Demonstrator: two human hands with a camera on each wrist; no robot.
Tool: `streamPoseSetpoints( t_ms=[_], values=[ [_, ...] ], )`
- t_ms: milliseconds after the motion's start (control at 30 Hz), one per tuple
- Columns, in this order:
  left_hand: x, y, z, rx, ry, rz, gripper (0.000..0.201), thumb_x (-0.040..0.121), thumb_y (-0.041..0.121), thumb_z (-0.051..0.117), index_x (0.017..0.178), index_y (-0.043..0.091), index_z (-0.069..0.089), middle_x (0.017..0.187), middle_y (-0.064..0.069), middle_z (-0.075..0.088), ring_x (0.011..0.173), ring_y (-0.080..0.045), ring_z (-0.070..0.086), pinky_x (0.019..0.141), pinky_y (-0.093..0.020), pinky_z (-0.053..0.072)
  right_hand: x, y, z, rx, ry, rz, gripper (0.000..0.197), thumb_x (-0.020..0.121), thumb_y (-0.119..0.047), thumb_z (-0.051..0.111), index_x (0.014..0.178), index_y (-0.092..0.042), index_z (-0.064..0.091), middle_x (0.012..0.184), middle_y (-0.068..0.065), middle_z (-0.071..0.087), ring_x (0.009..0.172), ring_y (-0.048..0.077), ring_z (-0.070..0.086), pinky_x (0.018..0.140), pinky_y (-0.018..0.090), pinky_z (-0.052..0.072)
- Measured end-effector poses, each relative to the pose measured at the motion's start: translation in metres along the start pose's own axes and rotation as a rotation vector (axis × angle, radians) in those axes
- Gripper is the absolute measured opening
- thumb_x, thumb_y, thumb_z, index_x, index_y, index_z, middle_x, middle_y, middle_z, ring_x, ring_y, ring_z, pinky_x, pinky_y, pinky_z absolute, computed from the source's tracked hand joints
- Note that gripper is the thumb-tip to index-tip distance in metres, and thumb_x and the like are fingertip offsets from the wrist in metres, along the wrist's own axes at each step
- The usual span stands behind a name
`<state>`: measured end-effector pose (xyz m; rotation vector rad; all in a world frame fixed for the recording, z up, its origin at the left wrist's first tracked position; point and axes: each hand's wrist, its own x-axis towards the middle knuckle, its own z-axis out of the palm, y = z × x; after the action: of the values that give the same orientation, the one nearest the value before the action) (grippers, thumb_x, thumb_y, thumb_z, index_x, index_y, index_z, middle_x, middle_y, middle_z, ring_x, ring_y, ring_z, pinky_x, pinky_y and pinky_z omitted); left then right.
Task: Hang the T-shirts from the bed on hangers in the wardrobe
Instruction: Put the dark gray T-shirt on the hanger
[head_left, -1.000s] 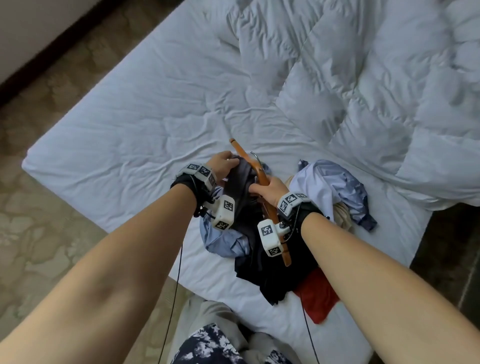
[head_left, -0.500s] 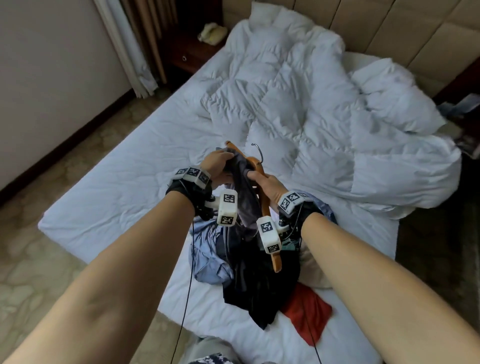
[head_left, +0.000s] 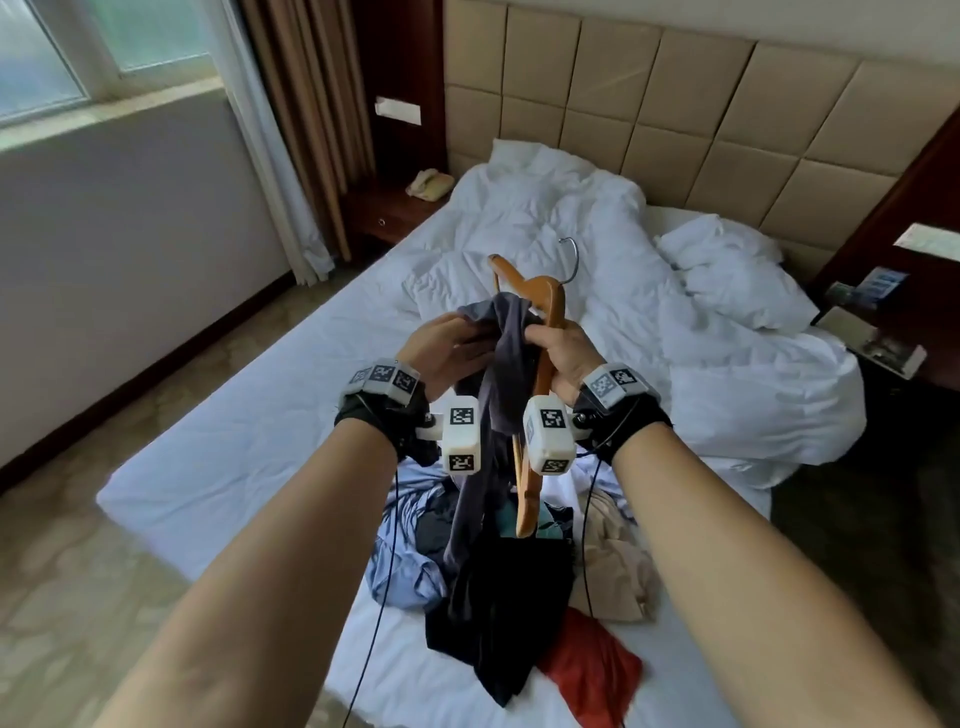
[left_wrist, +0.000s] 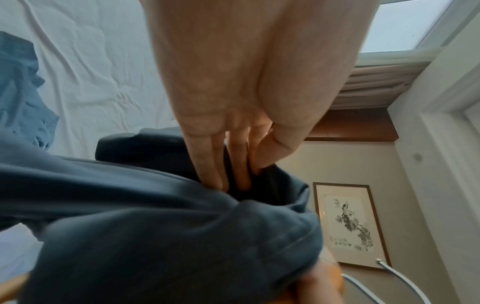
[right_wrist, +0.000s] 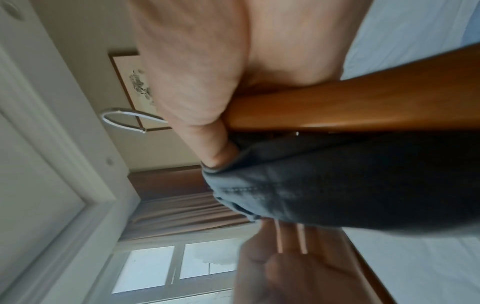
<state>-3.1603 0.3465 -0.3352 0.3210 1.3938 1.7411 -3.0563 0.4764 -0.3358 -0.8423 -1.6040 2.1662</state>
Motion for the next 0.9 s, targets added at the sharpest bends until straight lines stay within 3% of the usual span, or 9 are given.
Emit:
streamPoseSetpoints(
  t_ms=[67,167,233,367,433,567,667,800,900],
  values=[
    [-0.006,0.001,0.004,0.045,-0.020,-0.004,0.021,0.095,0.000,0.048,0.108,0.004,0.063,0.093,-0.012,0.066,0.083,-0.023,0.065,0.080,-0.033,0.056,-0.007,-0.016,0.002,0.022,0.032,-0.029,0.018,0.083,-0.001,0.061,0.099,0.002,0.067,0.093,0.021,0.066,0.092,0.035,0.065,0.086,0.047,0.054],
    [-0.013,0.009,0.007,0.135,-0.013,-0.004,0.018,0.093,-0.002,0.048,0.097,0.009,0.062,0.088,-0.009,0.065,0.081,-0.022,0.064,0.081,-0.035,0.053,-0.013,-0.036,0.007,0.046,0.055,-0.051,0.035,0.083,-0.004,0.060,0.115,0.010,0.064,0.112,0.030,0.067,0.107,0.042,0.067,0.095,0.053,0.054],
    [-0.014,0.019,0.010,0.167,-0.037,0.008,0.016,0.093,-0.001,0.051,0.096,0.010,0.062,0.089,-0.009,0.065,0.082,-0.022,0.064,0.082,-0.035,0.052,-0.016,-0.048,0.011,0.060,0.060,-0.069,0.034,0.085,-0.004,0.059,0.116,0.009,0.064,0.115,0.031,0.067,0.108,0.043,0.067,0.095,0.055,0.054],
    [-0.012,0.042,0.015,0.222,-0.070,0.014,0.014,0.090,0.004,0.056,0.098,0.014,0.063,0.091,-0.006,0.064,0.093,-0.022,0.060,0.093,-0.039,0.051,-0.020,-0.075,0.016,0.053,0.096,-0.105,0.013,0.094,-0.001,0.055,0.096,-0.002,0.068,0.086,0.014,0.071,0.079,0.027,0.071,0.070,0.034,0.058],
    [-0.008,0.056,0.018,0.312,-0.080,0.033,0.024,0.080,0.009,0.063,0.104,0.015,0.064,0.093,-0.005,0.064,0.095,-0.021,0.060,0.096,-0.042,0.050,-0.021,-0.089,0.019,0.033,0.132,-0.126,0.011,0.094,-0.003,0.057,0.097,-0.002,0.067,0.082,0.012,0.070,0.077,0.025,0.070,0.065,0.031,0.055],
    [0.004,0.082,0.020,0.610,-0.063,0.029,0.028,0.083,0.006,0.066,0.109,0.017,0.061,0.108,-0.012,0.064,0.099,-0.020,0.061,0.083,-0.036,0.053,-0.020,-0.118,0.028,0.035,0.229,-0.163,0.025,0.091,-0.006,0.059,0.112,0.006,0.065,0.093,0.019,0.070,0.092,0.037,0.070,0.079,0.044,0.059],
    [0.009,0.093,0.019,0.749,-0.122,0.006,0.029,0.086,0.006,0.068,0.113,0.017,0.062,0.115,-0.011,0.068,0.098,-0.020,0.066,0.085,-0.038,0.057,-0.023,-0.139,0.036,0.071,0.271,-0.180,0.028,0.091,-0.007,0.059,0.116,0.006,0.065,0.107,0.025,0.070,0.104,0.042,0.068,0.094,0.056,0.054],
    [0.012,0.108,0.024,0.821,-0.202,0.071,0.033,0.088,0.010,0.071,0.119,0.014,0.062,0.122,-0.011,0.064,0.100,-0.021,0.064,0.084,-0.041,0.058,-0.028,-0.155,0.047,0.072,0.297,-0.187,0.021,0.094,-0.007,0.057,0.111,0.004,0.064,0.112,0.027,0.068,0.108,0.042,0.066,0.098,0.056,0.051],
    [0.013,0.120,0.029,0.784,-0.221,0.071,0.026,0.095,0.009,0.057,0.121,0.013,0.061,0.119,-0.015,0.067,0.103,-0.029,0.067,0.082,-0.048,0.059,-0.031,-0.162,0.054,0.074,0.323,-0.203,0.026,0.092,-0.009,0.060,0.115,0.003,0.064,0.117,0.028,0.067,0.109,0.042,0.066,0.098,0.058,0.051]
  ],
)
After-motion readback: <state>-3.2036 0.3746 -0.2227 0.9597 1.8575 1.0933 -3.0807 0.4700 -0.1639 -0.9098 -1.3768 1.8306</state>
